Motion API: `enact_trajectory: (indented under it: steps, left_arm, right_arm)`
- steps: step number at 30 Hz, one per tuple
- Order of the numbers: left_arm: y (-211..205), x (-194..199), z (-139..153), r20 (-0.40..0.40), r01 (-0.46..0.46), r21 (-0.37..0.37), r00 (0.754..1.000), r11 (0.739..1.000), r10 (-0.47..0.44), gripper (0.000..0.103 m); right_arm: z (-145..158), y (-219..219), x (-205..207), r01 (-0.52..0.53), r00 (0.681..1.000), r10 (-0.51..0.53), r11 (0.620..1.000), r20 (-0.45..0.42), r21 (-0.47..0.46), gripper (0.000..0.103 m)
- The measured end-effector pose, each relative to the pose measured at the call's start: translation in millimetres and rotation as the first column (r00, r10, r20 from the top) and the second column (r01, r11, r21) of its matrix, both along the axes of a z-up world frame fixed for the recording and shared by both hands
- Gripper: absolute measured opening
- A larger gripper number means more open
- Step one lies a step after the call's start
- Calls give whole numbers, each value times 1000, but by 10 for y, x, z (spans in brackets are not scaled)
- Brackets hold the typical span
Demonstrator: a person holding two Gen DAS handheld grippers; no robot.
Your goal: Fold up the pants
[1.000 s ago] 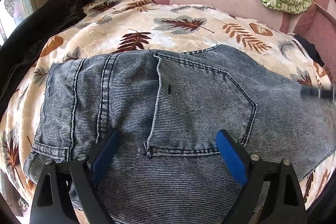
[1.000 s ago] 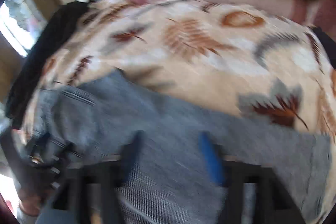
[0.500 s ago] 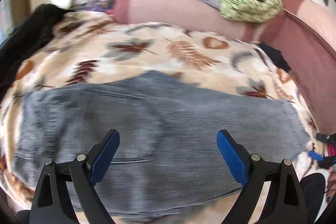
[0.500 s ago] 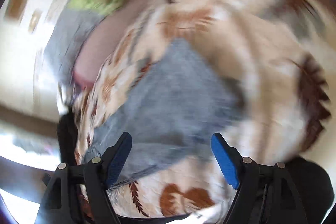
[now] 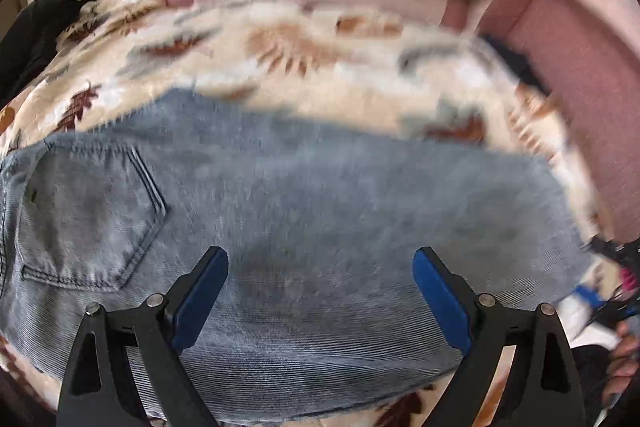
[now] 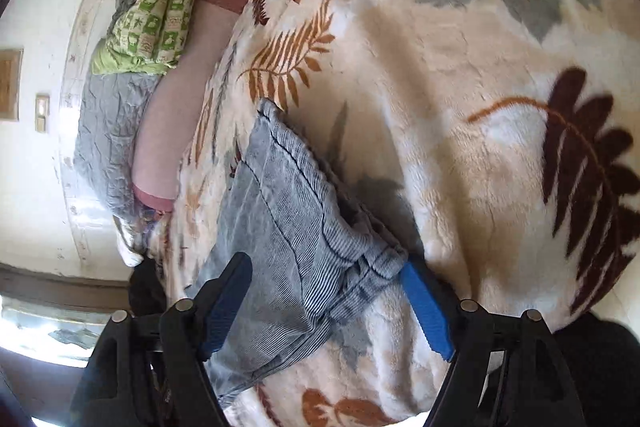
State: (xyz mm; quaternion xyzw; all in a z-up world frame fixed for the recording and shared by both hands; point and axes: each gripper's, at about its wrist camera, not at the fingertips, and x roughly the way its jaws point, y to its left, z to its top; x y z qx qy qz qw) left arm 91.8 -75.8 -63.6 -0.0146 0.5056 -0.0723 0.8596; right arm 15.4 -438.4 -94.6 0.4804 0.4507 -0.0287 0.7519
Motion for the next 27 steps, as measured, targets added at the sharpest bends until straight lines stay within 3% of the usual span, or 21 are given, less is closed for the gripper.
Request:
enact_trajectory:
  steps: [1, 2, 5, 7, 12, 14, 16, 18, 24, 27]
  left_arm:
    - [-47, 21, -78, -23, 13, 43, 1000, 999, -12, 94]
    - [-142, -15, -121, 10, 40, 121, 999, 992, -41, 94]
    - [-245, -90, -96, 57, 54, 203, 996, 978, -67, 96]
    - [-219, -87, -28, 38, 44, 174, 998, 984, -51, 96]
    - [-280, -28, 155, 45, 49, -8, 998, 999, -49, 96]
    - [-430, 34, 53, 23, 54, 55, 998, 997, -55, 96]
    - [-613, 118, -199, -19, 78, 188, 997, 979, -76, 101]
    - [-652, 98, -208, 34, 63, 226, 997, 972, -72, 103]
    - [-603, 153, -180, 10, 69, 181, 997, 981, -72, 103]
    - [-443, 123, -119, 12, 81, 73, 997, 994, -82, 102]
  right_arm:
    - [10, -21, -8, -9, 1000, 8, 1000, -20, -29, 46]
    - [-2, -23, 15, -16, 999, 15, 999, -34, -36, 34]
    - [38, -27, 53, -50, 998, 46, 996, -49, -73, 31]
    - [98, 30, 89, -68, 997, 62, 990, -50, -127, 30]
    - [153, 102, 107, -95, 995, 84, 973, -62, -209, 30]
    - [150, 103, 80, -100, 994, 87, 970, -68, -224, 30]
    - [209, 135, 86, -113, 993, 98, 959, -70, -259, 30]
    - [327, 227, 108, -131, 991, 116, 939, -65, -318, 29]
    - [930, 672, 196, -174, 979, 204, 839, 2, -515, 26]
    - [1303, 1142, 226, -205, 952, 300, 774, 61, -600, 24]
